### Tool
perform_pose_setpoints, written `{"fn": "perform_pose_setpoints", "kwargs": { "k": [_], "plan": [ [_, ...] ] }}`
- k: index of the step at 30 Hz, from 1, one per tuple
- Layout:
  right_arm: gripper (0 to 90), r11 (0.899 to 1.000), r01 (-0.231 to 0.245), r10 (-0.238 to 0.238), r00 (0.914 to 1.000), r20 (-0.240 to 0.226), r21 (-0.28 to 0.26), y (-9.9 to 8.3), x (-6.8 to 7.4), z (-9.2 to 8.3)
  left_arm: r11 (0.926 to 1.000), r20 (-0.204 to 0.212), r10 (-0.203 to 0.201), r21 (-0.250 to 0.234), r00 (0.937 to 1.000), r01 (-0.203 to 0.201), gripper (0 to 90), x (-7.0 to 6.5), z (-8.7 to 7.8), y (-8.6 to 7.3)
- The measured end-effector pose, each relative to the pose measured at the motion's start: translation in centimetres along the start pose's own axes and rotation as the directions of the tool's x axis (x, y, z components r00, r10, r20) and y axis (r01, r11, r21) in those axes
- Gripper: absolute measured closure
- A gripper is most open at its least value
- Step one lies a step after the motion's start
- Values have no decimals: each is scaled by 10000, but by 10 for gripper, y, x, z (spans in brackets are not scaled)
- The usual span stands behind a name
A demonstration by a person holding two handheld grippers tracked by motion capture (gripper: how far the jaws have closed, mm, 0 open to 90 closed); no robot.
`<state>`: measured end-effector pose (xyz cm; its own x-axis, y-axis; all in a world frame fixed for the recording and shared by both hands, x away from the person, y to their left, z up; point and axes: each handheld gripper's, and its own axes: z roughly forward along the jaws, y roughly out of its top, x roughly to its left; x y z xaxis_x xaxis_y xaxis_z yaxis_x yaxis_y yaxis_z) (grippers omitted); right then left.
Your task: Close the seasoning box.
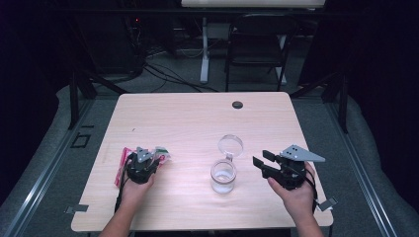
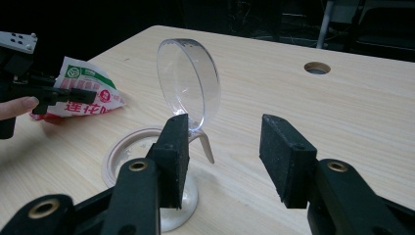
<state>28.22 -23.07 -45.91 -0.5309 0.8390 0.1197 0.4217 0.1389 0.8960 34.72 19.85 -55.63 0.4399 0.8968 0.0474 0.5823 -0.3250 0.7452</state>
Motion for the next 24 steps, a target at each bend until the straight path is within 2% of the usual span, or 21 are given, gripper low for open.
{"fn": "perform_pose_setpoints", "kwargs": {
  "k": [3,7,24],
  "plan": [
    [541,10000,-15,15,10000,22,-1,0,0,0,10000,33,-23,-43,10000,23,892,2,-1,0],
    [540,10000,-25,25,10000,15,-9,0,0,0,9995,122,-294,-118,9995,295,900,4,-2,0],
    [540,10000,-13,13,10000,21,-13,0,0,0,9969,575,-724,-274,9957,741,900,12,-8,2]
  ]
}}
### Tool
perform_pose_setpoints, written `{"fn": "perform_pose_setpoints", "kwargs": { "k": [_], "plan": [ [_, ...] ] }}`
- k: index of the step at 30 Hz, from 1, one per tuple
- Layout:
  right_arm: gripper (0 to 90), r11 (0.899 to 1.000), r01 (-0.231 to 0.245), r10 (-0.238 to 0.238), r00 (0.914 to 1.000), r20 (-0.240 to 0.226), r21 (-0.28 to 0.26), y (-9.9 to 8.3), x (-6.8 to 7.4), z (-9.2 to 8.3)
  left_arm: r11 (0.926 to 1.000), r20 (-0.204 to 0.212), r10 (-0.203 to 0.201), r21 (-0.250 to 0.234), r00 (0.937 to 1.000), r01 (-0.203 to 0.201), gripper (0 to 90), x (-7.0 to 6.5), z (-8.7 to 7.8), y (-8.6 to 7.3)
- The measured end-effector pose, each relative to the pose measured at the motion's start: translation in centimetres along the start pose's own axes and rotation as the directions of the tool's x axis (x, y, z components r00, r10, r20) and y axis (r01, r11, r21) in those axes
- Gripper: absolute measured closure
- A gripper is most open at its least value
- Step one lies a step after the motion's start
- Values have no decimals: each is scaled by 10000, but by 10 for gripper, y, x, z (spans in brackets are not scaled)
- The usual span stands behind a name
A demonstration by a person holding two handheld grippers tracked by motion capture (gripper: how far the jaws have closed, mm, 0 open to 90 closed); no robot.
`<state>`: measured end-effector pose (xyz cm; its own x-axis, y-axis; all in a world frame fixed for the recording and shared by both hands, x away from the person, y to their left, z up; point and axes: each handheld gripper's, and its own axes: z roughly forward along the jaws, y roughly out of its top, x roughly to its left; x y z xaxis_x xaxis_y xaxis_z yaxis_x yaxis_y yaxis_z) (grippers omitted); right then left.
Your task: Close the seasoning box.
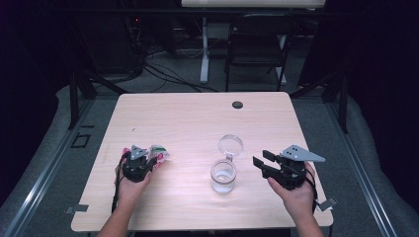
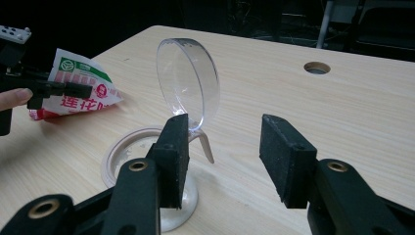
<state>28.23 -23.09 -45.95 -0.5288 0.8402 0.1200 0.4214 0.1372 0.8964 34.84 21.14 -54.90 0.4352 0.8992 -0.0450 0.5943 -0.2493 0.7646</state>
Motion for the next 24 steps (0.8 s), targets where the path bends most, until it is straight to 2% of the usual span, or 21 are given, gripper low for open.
{"fn": "perform_pose_setpoints", "kwargs": {
  "k": [9,14,24],
  "plan": [
    [540,10000,-12,12,10000,-8,16,0,0,0,9982,355,-473,-355,9982,486,900,9,-14,3],
    [540,10000,-23,23,10000,1,10,0,0,0,9941,497,-825,-670,9954,857,900,17,-28,5],
    [540,10000,-61,61,10000,23,-39,-1,0,1,9845,-1,-1210,-1280,9926,1200,900,38,-62,9]
  ]
}}
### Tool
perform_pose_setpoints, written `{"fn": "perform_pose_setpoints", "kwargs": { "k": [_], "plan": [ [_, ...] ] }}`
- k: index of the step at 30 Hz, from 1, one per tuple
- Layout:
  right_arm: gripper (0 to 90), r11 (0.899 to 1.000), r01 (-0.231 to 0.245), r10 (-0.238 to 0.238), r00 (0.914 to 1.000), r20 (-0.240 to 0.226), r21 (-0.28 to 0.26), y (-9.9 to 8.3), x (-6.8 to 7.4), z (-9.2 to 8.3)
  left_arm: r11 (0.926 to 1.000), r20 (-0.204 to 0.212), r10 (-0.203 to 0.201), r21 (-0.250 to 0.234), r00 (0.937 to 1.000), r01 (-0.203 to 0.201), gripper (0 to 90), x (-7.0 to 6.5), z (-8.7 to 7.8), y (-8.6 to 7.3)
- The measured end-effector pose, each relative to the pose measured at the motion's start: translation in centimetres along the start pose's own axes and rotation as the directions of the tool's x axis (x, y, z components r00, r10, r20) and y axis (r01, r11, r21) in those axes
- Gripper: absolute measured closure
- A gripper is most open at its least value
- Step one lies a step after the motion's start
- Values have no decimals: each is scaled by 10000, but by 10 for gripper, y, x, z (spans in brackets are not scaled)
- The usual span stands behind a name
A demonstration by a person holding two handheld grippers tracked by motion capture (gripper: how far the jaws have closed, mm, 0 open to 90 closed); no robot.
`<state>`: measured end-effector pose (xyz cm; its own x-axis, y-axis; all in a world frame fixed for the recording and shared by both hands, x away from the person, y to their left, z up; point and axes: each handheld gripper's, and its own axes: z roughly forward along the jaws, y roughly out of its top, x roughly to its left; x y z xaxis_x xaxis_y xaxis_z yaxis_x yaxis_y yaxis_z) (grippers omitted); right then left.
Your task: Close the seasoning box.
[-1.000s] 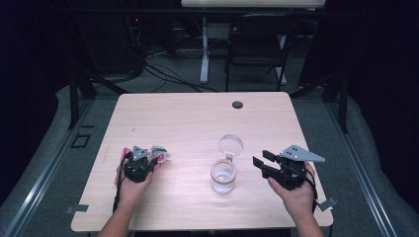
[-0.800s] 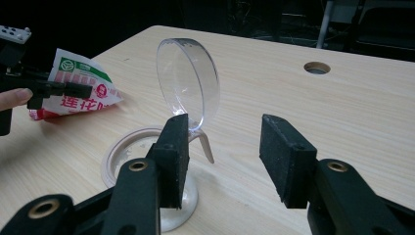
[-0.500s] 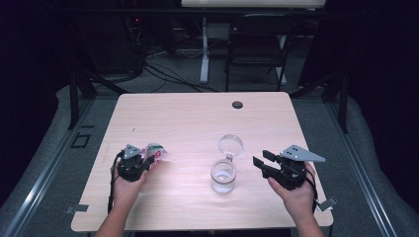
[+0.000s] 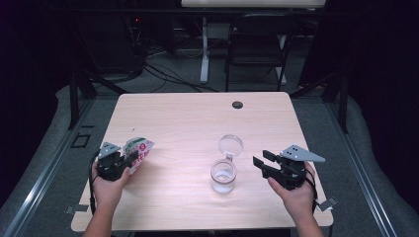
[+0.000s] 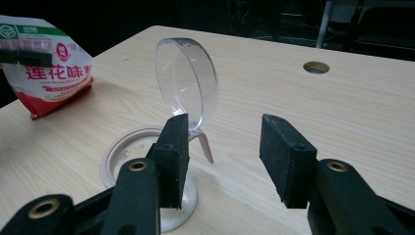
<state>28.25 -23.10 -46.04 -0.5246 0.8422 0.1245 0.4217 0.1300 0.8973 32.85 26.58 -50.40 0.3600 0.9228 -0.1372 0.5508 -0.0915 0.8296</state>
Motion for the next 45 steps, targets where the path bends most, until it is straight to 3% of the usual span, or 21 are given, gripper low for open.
{"fn": "perform_pose_setpoints", "kwargs": {
  "k": [5,11,15,18,22,26,31,39,45],
  "plan": [
    [540,10000,-16,16,10000,54,-94,0,-2,-2,9987,-464,-395,-345,9981,379,900,10,-10,6],
    [540,9999,-105,105,9999,27,-82,-1,-3,0,9978,-640,-546,-401,9965,521,900,17,-14,14],
    [540,9999,-96,97,9999,47,-67,-1,-3,0,9994,-995,-65,-350,9950,30,900,20,-20,26],
    [541,9999,-147,147,9999,54,-78,-1,-4,0,9980,-1514,537,-237,9870,-579,900,21,-23,38],
    [541,9997,-159,160,9999,25,-192,-2,-5,0,9963,-1707,818,-115,9819,-850,900,24,-25,49],
    [541,9996,-176,176,9998,28,-202,-2,-5,-1,9974,-1532,556,-369,9866,-619,900,28,-30,57],
    [541,9997,-189,189,9998,24,-172,-2,-6,-1,9956,-1300,660,-581,9893,-740,900,21,-34,64],
    [540,9997,-177,177,9998,26,-176,-2,-6,0,9917,-599,960,-798,9936,-1006,900,-2,-32,73],
    [541,9997,-183,184,9998,7,-175,-3,-7,0,9849,45,1578,-732,9875,-1571,900,-31,-22,78]
  ]
}}
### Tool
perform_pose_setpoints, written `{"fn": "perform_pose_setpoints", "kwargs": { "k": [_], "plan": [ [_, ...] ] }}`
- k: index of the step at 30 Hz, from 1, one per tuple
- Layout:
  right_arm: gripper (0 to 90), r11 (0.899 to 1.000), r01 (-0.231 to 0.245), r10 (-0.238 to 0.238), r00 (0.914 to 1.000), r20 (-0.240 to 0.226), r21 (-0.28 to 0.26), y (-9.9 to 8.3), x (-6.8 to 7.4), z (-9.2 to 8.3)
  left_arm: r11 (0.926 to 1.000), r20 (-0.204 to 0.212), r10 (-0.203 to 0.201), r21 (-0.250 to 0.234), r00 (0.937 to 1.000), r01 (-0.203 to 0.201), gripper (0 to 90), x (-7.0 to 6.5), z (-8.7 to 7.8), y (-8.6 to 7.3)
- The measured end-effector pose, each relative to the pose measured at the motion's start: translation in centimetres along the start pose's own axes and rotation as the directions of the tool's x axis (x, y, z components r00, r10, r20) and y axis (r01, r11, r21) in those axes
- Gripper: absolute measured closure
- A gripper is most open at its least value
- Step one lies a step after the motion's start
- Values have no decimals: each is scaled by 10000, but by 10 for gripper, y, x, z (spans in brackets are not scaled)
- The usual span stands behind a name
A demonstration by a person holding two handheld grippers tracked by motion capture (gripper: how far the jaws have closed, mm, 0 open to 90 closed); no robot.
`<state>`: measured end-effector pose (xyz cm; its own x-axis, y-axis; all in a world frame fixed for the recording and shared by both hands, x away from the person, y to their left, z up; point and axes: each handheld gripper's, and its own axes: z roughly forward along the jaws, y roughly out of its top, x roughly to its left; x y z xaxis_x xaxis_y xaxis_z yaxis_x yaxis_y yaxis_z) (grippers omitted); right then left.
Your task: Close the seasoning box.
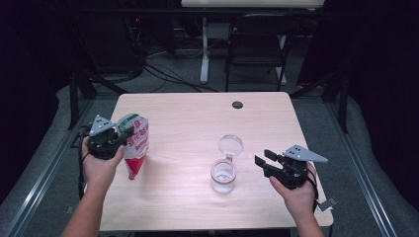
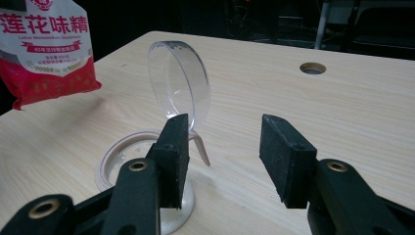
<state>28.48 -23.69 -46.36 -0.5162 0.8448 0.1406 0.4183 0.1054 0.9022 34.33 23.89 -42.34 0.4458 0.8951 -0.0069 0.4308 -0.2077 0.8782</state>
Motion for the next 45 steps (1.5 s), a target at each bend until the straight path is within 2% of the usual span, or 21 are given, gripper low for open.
{"fn": "perform_pose_setpoints", "kwargs": {
  "k": [3,8,13,18,22,25,26,27,28,33,37,40,45],
  "plan": [
    [540,10000,-6,5,10000,11,70,0,0,0,9995,416,311,45,9986,-314,900,-17,7,3],
    [541,10000,-27,27,10000,-8,9,0,-1,-1,9980,1151,624,-15,9914,-626,900,-43,18,8],
    [540,10000,-21,21,10000,4,1,0,-1,-1,9958,1845,904,3,9787,-920,900,-69,29,10],
    [540,10000,-31,30,10000,-8,-53,1,-2,-3,9911,2269,1302,-23,9652,-1332,900,-94,39,13],
    [546,10000,-50,49,10000,-49,-78,1,-3,-4,9916,2611,1268,-95,9569,-1288,900,-107,44,10],
    [546,10000,-36,35,9999,-116,-75,2,-3,-5,9885,2772,1451,10,9498,-1513,900,-116,48,4],
    [549,10000,3,-4,10000,-89,-96,2,-3,-5,9870,2817,1523,59,9473,-1604,900,-118,49,2],
    [591,10000,-16,15,10000,-84,-46,2,-3,-5,9872,2911,1519,23,9445,-1595,900,-120,49,0],
    [617,9999,-132,134,9996,-251,79,2,-3,-6,9871,2961,1530,-6,9428,-1600,900,-121,48,-2],
    [633,9999,-102,107,9992,-379,123,3,-1,-6,9849,3154,1663,-63,9343,-1732,900,-126,43,-10],
    [647,9998,16,-5,9988,-491,220,4,3,-5,9868,3331,1542,-44,9302,-1620,900,-124,38,-19],
    [651,9992,222,-203,9982,-561,332,5,6,-4,9888,3436,1394,15,9287,-1489,900,-120,35,-27],
    [660,9974,561,-517,9943,-931,448,7,15,0,9914,3392,1214,39,9329,-1305,900,-115,33,-39]
  ]
}}
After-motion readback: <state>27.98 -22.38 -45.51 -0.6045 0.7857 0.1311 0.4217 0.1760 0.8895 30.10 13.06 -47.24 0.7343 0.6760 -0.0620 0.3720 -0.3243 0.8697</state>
